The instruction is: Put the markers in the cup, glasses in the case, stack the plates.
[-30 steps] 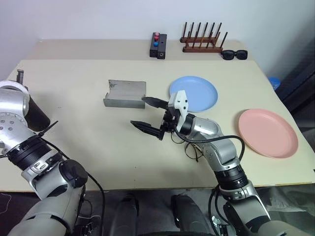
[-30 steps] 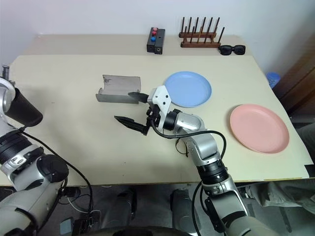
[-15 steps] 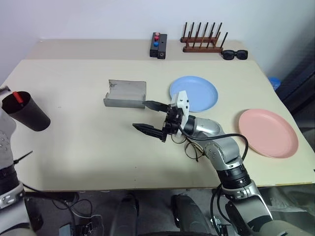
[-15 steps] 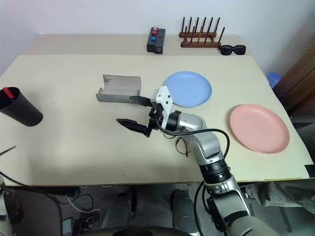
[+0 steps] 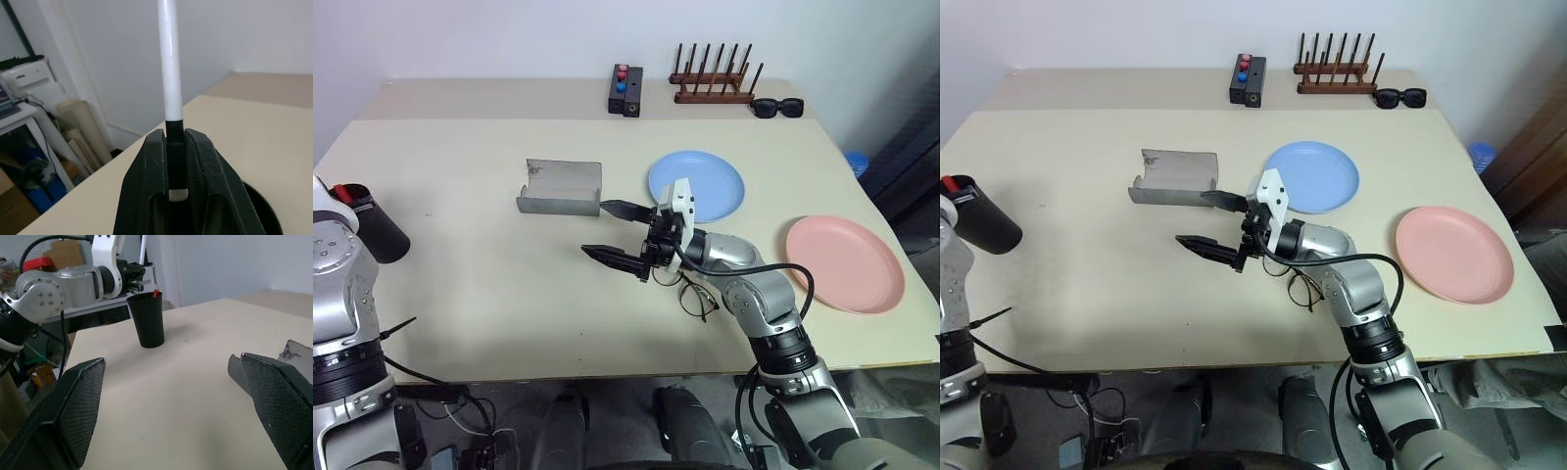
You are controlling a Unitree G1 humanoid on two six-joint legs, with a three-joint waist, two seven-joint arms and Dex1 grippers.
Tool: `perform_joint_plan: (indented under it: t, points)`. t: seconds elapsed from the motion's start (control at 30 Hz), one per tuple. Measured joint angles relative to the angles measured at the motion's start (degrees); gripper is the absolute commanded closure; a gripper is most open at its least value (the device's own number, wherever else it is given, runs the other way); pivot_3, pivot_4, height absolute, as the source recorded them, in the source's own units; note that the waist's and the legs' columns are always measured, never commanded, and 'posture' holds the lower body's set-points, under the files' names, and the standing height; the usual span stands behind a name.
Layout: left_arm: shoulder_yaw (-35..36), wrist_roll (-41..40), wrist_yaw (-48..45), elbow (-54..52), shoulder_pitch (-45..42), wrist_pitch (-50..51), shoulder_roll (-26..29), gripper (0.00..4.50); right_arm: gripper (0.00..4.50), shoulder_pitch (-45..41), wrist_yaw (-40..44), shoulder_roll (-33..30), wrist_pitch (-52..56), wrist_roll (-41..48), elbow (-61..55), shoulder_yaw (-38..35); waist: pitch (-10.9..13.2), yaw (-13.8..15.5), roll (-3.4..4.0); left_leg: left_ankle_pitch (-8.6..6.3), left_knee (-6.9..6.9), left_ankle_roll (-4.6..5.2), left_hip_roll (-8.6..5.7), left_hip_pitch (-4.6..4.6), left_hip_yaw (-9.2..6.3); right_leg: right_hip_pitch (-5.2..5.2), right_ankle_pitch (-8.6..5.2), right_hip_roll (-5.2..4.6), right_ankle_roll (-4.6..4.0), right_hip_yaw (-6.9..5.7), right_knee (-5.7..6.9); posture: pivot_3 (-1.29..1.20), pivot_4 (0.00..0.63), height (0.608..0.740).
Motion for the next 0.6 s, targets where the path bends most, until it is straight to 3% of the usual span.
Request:
perform_joint_plan:
  t: [0.23, 0.37, 0.5, 0.6]
  points:
    - [0.9, 2.5, -0.8, 0.0, 0.4, -0.2, -1.9, 4.27, 0.00, 0.0, -0.1, 0.3, -0.5, 0.0, 0.0, 0.0, 0.0, 0.0, 0.00, 0.00, 0.01, 0.00, 0.00, 0.00, 0.00, 0.01, 0.00, 0.00, 0.01, 0.00, 0.01, 0.00, 0.150, 0.740]
    - [1.6, 3.2, -0.8, 0.0, 0.4, -0.2, -3.0, 2.83, 0.00, 0.0, -0.3, 0.5, -0.9, 0.0, 0.0, 0.0, 0.0, 0.0, 0.00, 0.00, 0.01, 0.00, 0.00, 0.00, 0.00, 0.01, 0.01, 0.00, 0.01, 0.00, 0.01, 0.00, 0.150, 0.740]
    - [1.6, 4.4, -0.9, 0.0, 0.4, -0.2, -3.9, 0.93, 0.00, 0.0, -0.3, 0.6, -0.9, 0.0, 0.0, 0.0, 0.0, 0.0, 0.00, 0.00, 0.02, 0.00, 0.00, 0.00, 0.00, 0.01, 0.01, 0.00, 0.02, 0.00, 0.01, 0.00, 0.150, 0.740]
    - [1.6, 5.1, -1.0, 0.0, 0.2, -0.1, -4.1, 0.93, 0.00, 0.0, -0.4, 0.7, -0.9, 0.0, 0.0, 0.0, 0.0, 0.0, 0.00, 0.00, 0.02, 0.00, 0.00, 0.00, -0.01, 0.01, 0.01, 0.00, 0.02, 0.00, 0.02, 0.00, 0.150, 0.740]
